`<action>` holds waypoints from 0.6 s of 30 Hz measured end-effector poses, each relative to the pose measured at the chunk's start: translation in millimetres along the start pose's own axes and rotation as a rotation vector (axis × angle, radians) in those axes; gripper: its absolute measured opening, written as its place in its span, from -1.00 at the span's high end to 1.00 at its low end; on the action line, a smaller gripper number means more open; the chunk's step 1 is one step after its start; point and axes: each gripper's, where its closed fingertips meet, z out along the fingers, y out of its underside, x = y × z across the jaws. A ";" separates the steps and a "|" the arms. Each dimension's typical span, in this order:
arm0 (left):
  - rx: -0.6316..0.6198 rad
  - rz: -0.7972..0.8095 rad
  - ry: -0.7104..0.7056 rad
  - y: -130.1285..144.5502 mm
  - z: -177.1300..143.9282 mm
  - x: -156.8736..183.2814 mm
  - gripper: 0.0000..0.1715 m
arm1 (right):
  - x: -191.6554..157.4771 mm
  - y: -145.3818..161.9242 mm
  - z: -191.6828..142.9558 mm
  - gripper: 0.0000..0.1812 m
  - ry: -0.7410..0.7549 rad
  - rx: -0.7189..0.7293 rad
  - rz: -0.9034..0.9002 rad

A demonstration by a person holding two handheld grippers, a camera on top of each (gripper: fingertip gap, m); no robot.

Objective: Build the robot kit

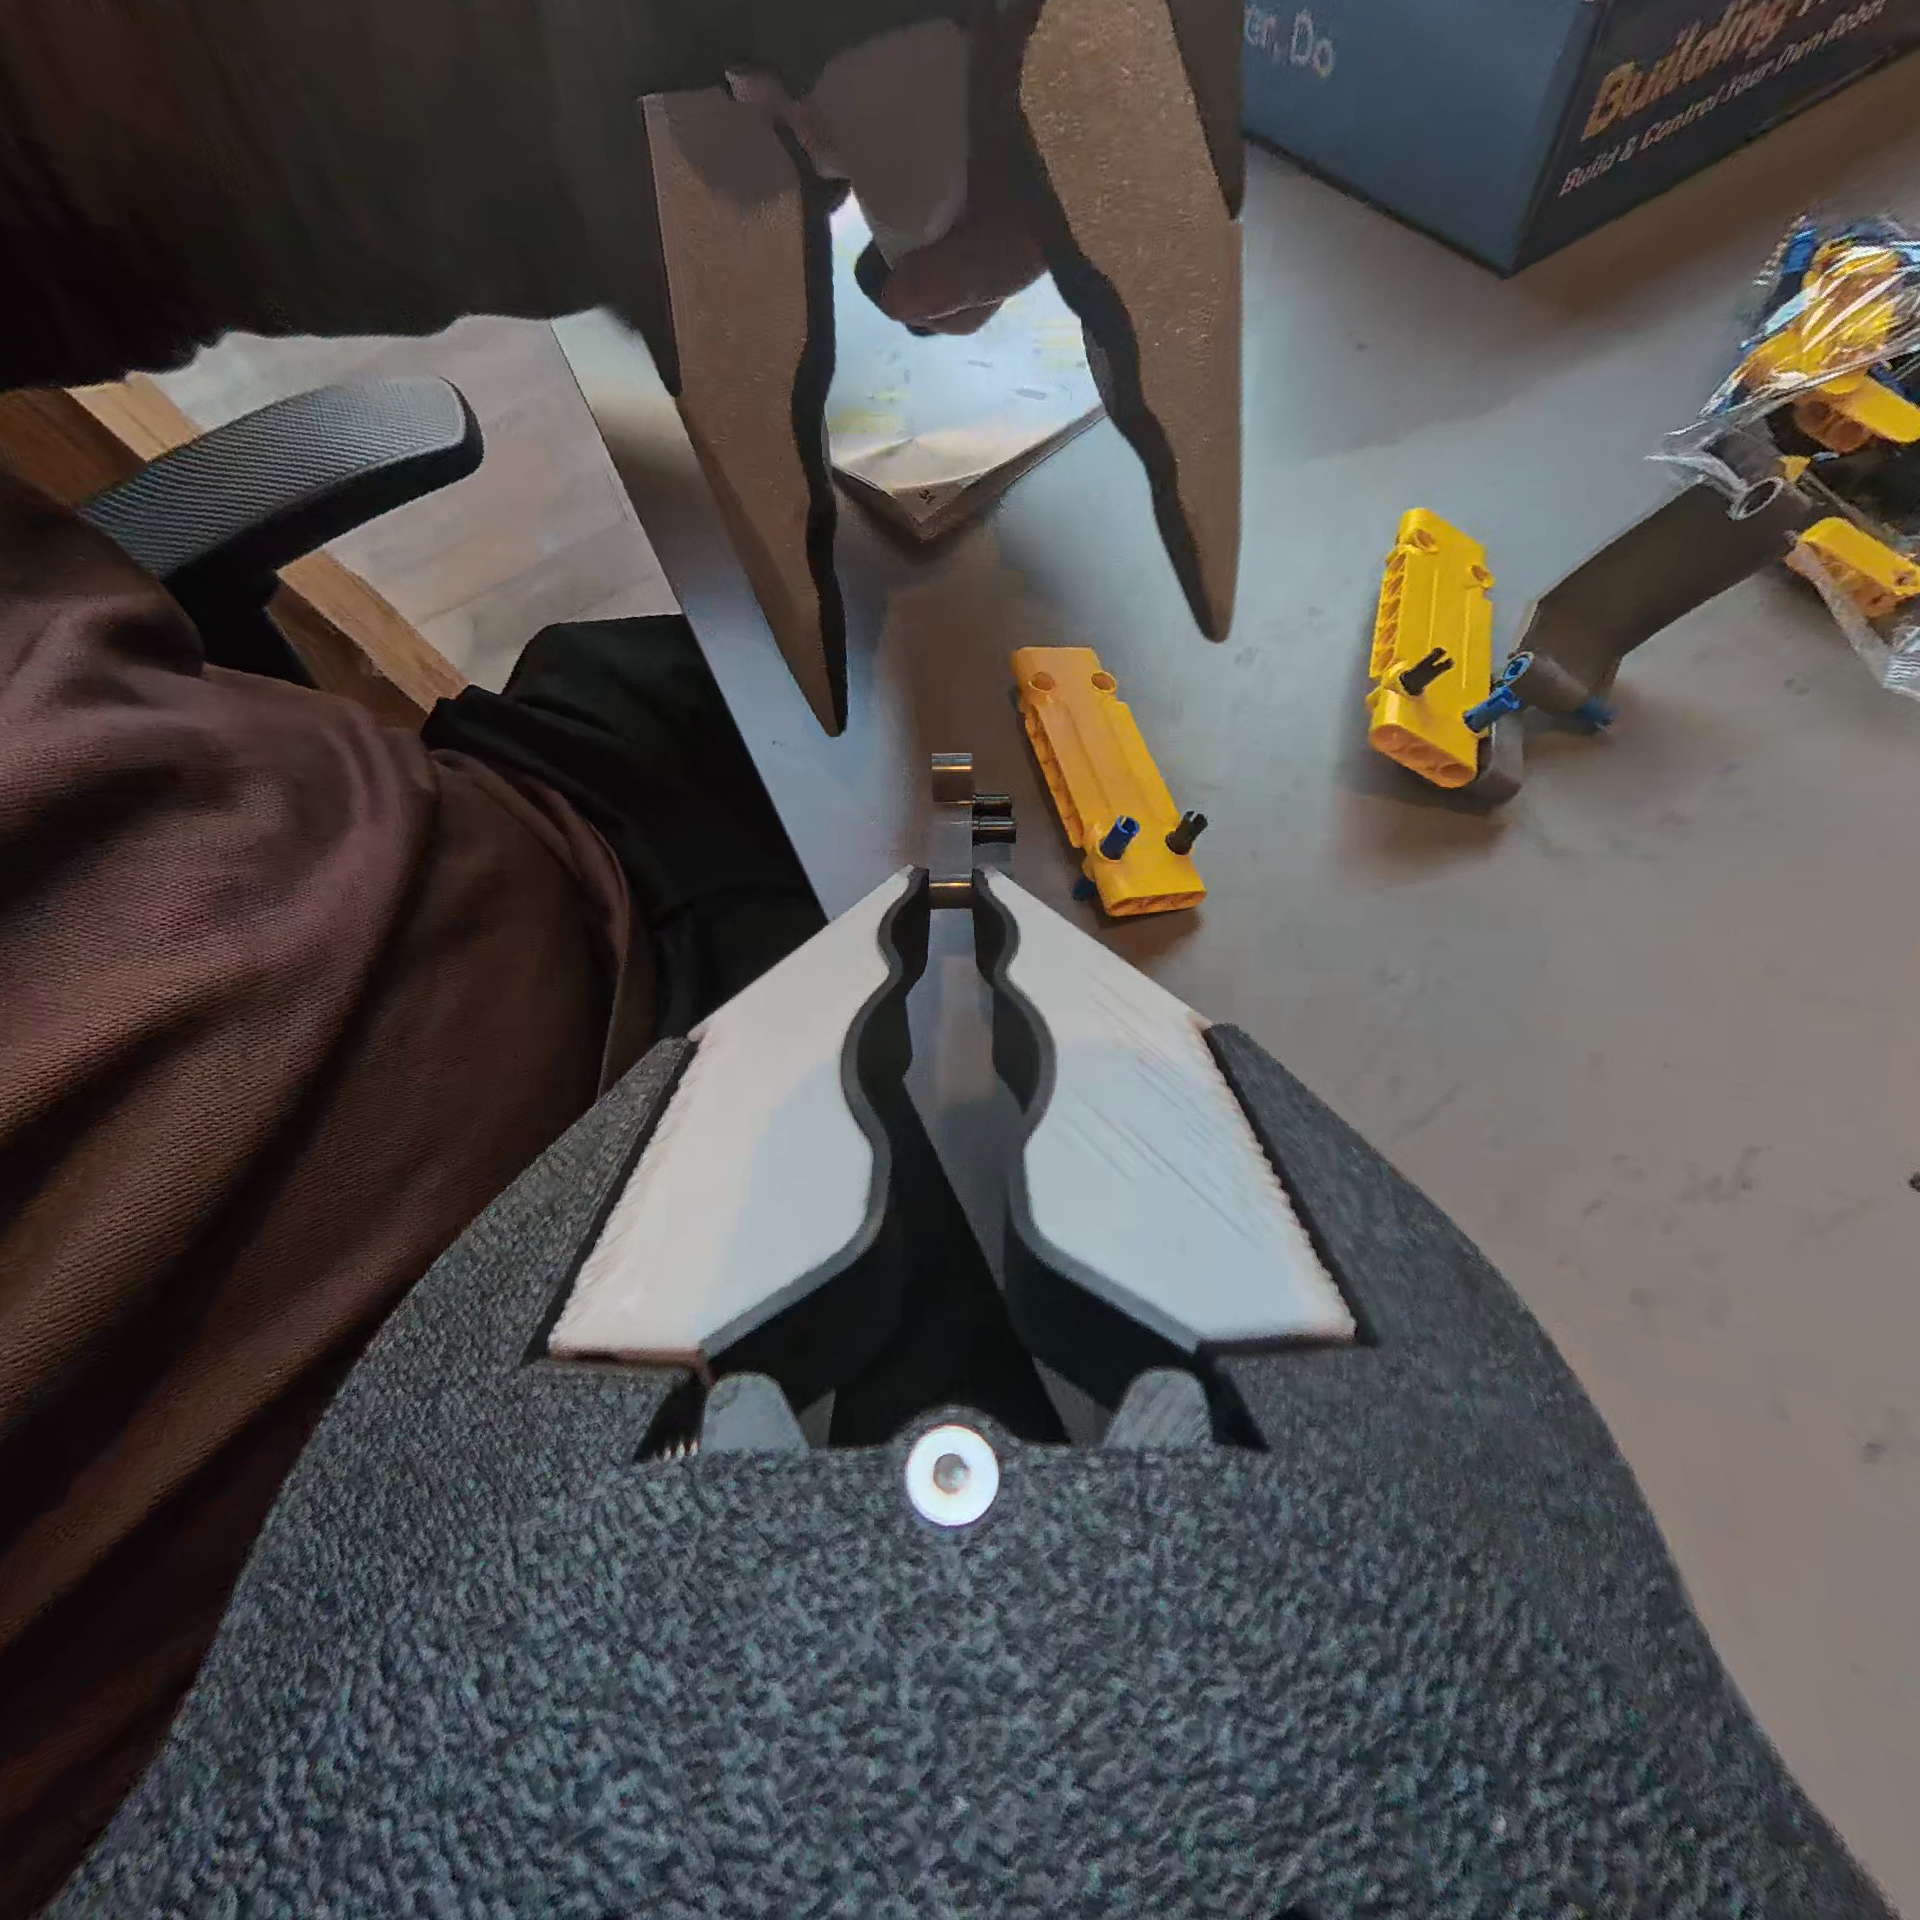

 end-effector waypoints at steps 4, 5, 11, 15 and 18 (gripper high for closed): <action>0.025 -0.083 0.049 -2.6 9.8 0.7 0.07 | 1.5 1.9 1.0 0.91 -0.006 -0.013 -0.029; 0.017 -0.087 0.047 -0.8 12.6 -0.1 0.08 | 1.8 1.8 1.5 0.91 -0.007 -0.015 -0.036; -0.035 -0.091 0.042 7.3 19.9 -3.9 0.19 | 7.0 2.5 6.4 0.91 -0.005 -0.036 -0.066; -0.025 -0.095 0.052 6.9 21.8 -4.1 0.32 | 8.0 5.4 11.1 0.91 -0.023 -0.041 -0.035; -0.032 -0.087 0.049 8.7 25.4 -3.4 0.31 | 8.3 4.8 12.1 0.91 -0.035 -0.034 -0.016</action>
